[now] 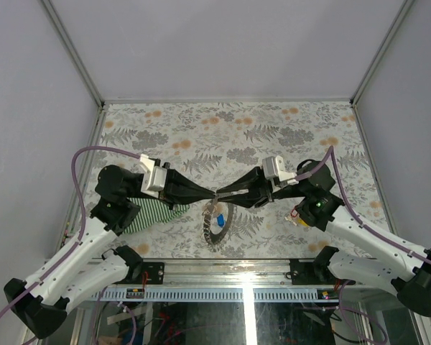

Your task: Put the keys on the keyring

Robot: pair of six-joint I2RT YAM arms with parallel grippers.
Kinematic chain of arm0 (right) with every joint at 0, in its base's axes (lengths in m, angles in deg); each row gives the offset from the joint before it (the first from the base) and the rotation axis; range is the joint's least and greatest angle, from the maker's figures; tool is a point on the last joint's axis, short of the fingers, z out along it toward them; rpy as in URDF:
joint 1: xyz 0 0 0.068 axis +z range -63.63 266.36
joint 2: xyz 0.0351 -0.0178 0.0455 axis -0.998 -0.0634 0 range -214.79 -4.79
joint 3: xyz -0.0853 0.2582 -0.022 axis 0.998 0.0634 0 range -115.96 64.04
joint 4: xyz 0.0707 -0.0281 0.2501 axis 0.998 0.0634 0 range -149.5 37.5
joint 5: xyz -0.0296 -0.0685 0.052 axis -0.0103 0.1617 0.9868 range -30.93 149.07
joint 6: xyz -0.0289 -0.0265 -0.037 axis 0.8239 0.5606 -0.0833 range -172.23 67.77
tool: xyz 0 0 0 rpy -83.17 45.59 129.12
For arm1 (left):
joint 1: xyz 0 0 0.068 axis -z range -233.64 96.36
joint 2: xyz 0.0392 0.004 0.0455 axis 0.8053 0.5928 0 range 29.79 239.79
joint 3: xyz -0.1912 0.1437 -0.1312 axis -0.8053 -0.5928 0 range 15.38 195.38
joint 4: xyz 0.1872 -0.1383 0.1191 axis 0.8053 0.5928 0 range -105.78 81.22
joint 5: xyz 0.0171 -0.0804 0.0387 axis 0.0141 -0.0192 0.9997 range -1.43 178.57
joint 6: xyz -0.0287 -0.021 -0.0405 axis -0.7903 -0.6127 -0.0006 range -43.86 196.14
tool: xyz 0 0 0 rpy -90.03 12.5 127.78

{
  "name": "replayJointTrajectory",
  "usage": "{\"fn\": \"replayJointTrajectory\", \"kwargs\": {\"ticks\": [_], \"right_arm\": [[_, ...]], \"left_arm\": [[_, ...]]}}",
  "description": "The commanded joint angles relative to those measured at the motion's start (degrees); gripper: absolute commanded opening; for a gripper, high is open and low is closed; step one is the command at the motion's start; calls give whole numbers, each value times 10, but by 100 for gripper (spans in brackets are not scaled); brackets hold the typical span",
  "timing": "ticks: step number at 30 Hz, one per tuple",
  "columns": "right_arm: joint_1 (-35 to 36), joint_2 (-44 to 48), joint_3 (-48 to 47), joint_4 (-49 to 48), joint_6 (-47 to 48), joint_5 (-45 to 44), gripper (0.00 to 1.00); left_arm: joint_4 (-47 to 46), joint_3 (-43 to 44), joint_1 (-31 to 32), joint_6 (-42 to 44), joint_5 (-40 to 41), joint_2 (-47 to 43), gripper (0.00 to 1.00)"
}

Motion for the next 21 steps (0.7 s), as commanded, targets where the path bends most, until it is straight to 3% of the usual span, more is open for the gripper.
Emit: {"fn": "replayJointTrajectory", "kwargs": {"ticks": [1,11,21], "right_arm": [[10,-6,-15,-37,13,-20,28],[19,-7,-16,-32,12,-25,20],[28,-11,-18,-33,18,-38,18]], "left_arm": [[-45,1,8,-1,-1,-3,0],[-44,1,14,1,10,-4,0],[-41,0,17,1,30,-3,0]]}}
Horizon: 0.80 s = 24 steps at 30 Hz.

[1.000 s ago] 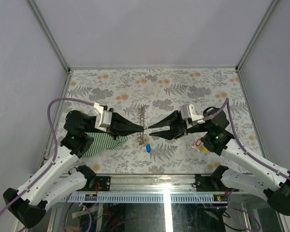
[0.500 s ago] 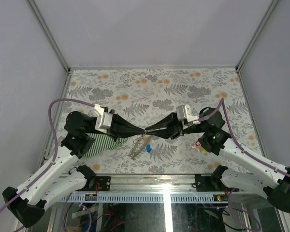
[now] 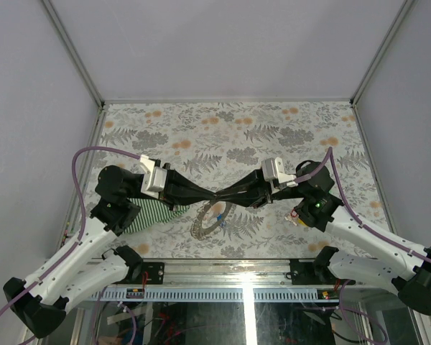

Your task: Put the keys on the keyring

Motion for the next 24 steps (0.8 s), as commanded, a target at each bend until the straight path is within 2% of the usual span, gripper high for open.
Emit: {"fn": "replayJointTrajectory", "kwargs": {"ticks": [1,6,10,24], "right_arm": [[13,-6,-18,-28,9,-28,18],[13,9,-13,-13,38,-58,31],[14,24,-7,-6,51,-76,33],[13,18,-5,-3,41,-69,17]], "left_arm": [[-40,0,7,3,31,-3,0],[-34,-1,8,4,36,-4,0],[-34,-1,7,4,37,-4,0],[-33,2,9,3,41,-2,0]]}}
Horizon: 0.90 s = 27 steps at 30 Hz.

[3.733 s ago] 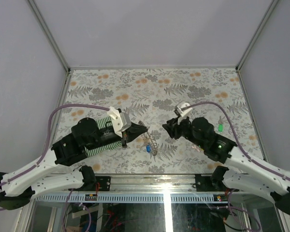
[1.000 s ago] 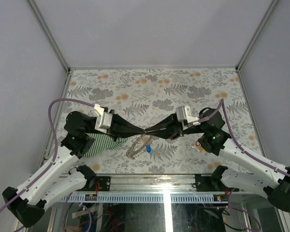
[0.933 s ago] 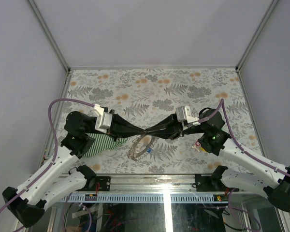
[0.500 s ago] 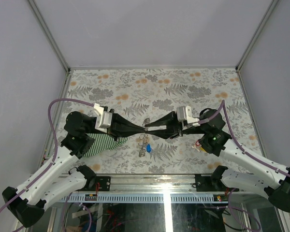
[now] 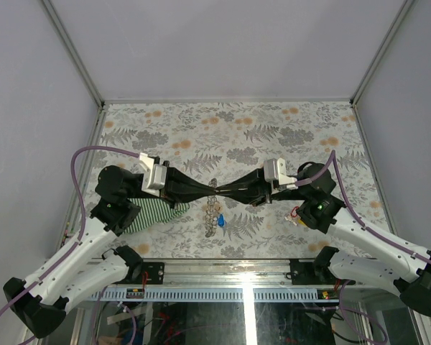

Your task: Put the keys on the keyring

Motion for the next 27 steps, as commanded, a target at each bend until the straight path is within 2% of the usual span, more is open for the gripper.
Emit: {"fn": "replayJointTrajectory", "kwargs": {"ticks": [1,4,7,12,14,18,22,27], "right_arm": [[6,4,-5,-22,0,-12,15],[6,4,-6,-23,-5,-10,10],[6,4,-11,-20,-10,-2,0],[6,9,-17,-18,-15,-4,0],[5,15,-18,-12,-11,-6,0],[6,27,-17,5,5,-17,0],[5,38,-16,28,16,-21,0],[5,72,2,54,47,-44,0]], "left_arm": [[-33,3,8,3,8,-1,0],[-33,3,8,3,11,-1,0],[-33,2,8,2,13,0,0],[-25,1,9,0,31,-4,0],[-19,-2,9,0,40,-8,6],[-11,-13,9,-6,69,-24,28],[7,-16,9,-17,118,-41,35],[79,-3,9,-47,232,-64,42]]}}
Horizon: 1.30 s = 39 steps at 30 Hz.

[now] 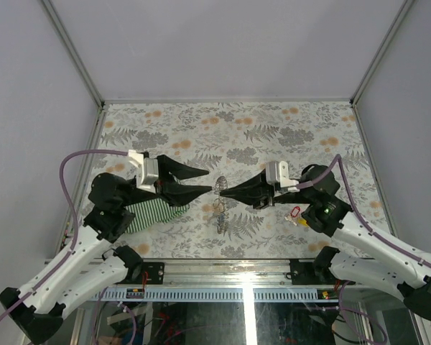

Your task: Put the keys on the keyring

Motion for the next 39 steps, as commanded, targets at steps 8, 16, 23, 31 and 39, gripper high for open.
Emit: {"fn": "replayJointTrajectory", "kwargs": {"ticks": [8,16,23,31,39], "right_arm": [[4,110,54,-11,115,-38,0],[4,164,61,47,214,-28,0],[4,202,46,166,272,-47,0],[4,252,46,276,266,-104,0],[4,276,50,321,253,-119,0]], "left_arm": [[152,15,2,-83,264,-43,49],[322,79,2,-161,334,37,68],[371,86,2,-181,314,105,96],[366,39,17,-224,375,169,80],[385,49,102,-170,445,294,71]]}}
